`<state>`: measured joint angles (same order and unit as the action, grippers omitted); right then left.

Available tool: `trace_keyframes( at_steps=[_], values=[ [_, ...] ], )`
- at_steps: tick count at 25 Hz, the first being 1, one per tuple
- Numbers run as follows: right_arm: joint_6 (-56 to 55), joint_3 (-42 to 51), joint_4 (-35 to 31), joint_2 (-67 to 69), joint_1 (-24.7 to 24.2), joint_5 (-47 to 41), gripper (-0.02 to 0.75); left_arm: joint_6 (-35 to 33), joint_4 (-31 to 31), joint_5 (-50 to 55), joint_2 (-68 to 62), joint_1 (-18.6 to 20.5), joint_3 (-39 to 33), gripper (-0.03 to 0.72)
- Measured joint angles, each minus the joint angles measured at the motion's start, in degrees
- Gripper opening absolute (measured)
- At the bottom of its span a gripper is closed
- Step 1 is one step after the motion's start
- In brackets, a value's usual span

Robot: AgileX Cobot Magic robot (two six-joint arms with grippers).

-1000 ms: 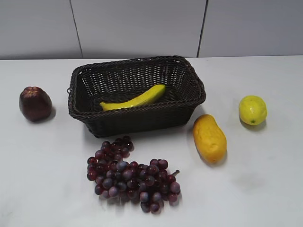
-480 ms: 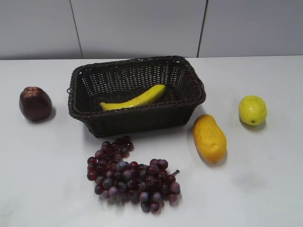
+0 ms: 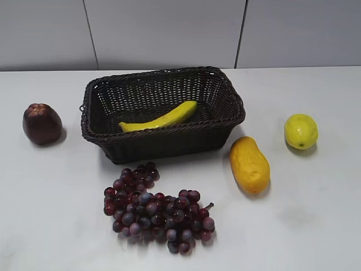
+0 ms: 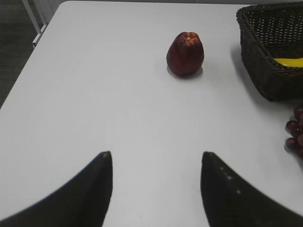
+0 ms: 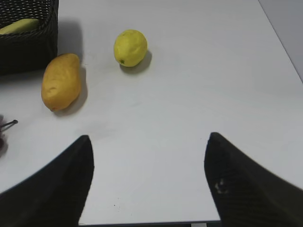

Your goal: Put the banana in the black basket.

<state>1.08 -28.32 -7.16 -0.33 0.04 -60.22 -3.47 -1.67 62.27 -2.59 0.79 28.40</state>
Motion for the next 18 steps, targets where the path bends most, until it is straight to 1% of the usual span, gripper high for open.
trace_keyframes(
  at_steps=[7, 15, 18],
  values=[
    [0.00, 0.00, 0.00, 0.00, 0.00, 0.00, 0.582, 0.00, 0.00, -0.11, 2.49, 0.00, 0.00, 0.581],
    [0.00, 0.00, 0.06, -0.02, 0.00, 0.00, 0.582, 0.00, -0.06, -0.03, 2.86, 0.00, 0.00, 0.538],
    [0.00, 0.00, 0.06, -0.02, 0.00, 0.00, 0.582, 0.00, -0.06, -0.03, 2.90, 0.00, 0.00, 0.533]
  ],
)
